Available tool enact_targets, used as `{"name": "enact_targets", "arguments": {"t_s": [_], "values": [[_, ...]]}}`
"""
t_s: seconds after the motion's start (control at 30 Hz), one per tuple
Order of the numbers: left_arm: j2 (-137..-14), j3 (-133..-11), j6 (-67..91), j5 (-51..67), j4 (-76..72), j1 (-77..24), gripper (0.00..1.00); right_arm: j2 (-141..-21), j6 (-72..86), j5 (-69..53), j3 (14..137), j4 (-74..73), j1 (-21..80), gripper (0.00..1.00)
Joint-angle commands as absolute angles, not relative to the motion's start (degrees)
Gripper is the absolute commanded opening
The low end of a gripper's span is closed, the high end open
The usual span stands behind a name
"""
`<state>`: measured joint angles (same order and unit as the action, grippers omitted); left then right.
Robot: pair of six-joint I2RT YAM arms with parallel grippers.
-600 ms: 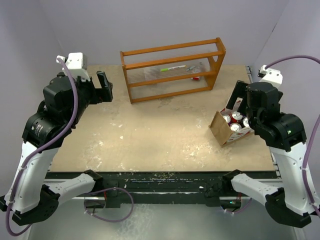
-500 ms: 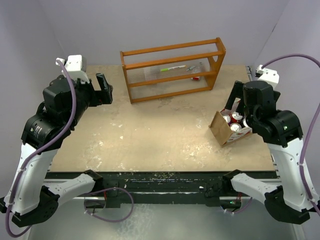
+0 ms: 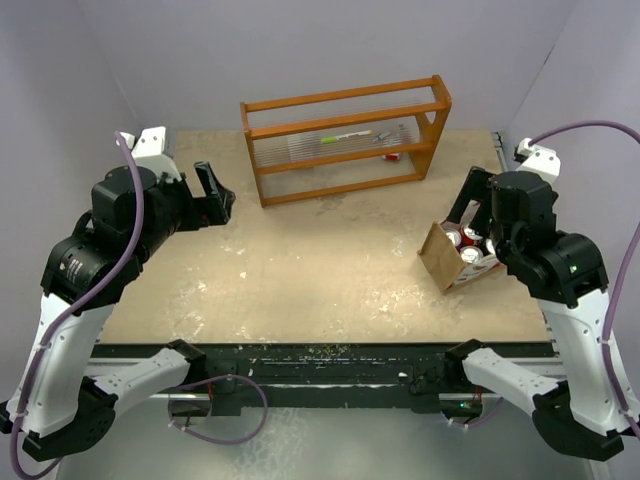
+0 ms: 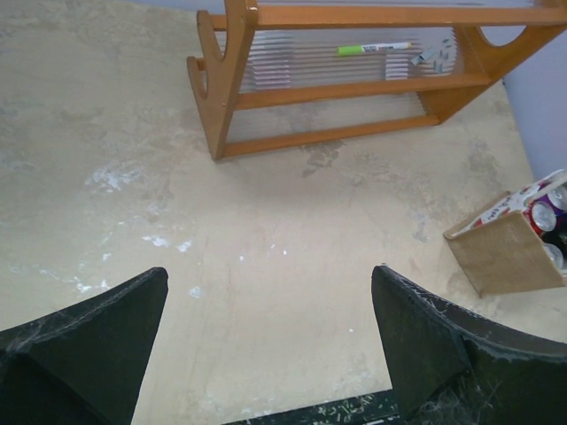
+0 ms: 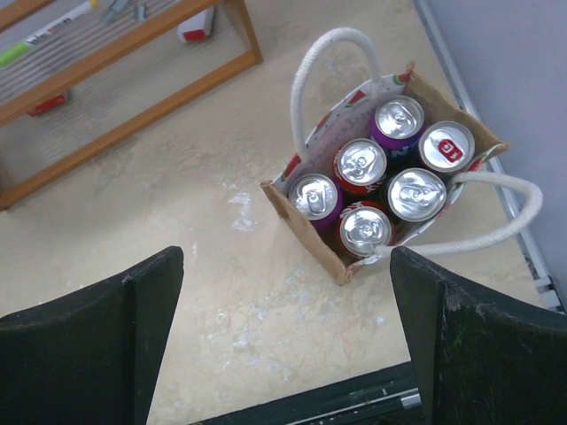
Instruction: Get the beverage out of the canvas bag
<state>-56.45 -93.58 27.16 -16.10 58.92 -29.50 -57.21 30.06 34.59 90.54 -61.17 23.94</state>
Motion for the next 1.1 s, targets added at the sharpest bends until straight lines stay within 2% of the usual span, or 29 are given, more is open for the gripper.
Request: {"name": "enact_targets", "arguments": {"t_s": [0.0, 0.43, 0.77, 1.07], "values": [[-55.88, -92.44, 32.01, -11.75, 57.1, -28.96, 0.99, -58.17, 30.07, 32.09, 89.61, -55.42, 23.7, 1.0], [-69.21, -94.61, 30.32, -1.59, 51.15, -28.83, 0.99, -63.39, 23.91, 30.57, 82.25, -46.61, 23.34, 1.0], [-82.0, -98.33, 26.22, 0.61, 46.08, -28.83, 0.99, -66.06, 37.34, 32.36, 75.28, -47.69, 21.17, 1.0], [-87.9, -101.87, 26.48, 1.04, 45.43, -28.87, 0.99, -68.54, 44.29, 25.5, 71.68, -46.23, 16.62, 1.0]]}}
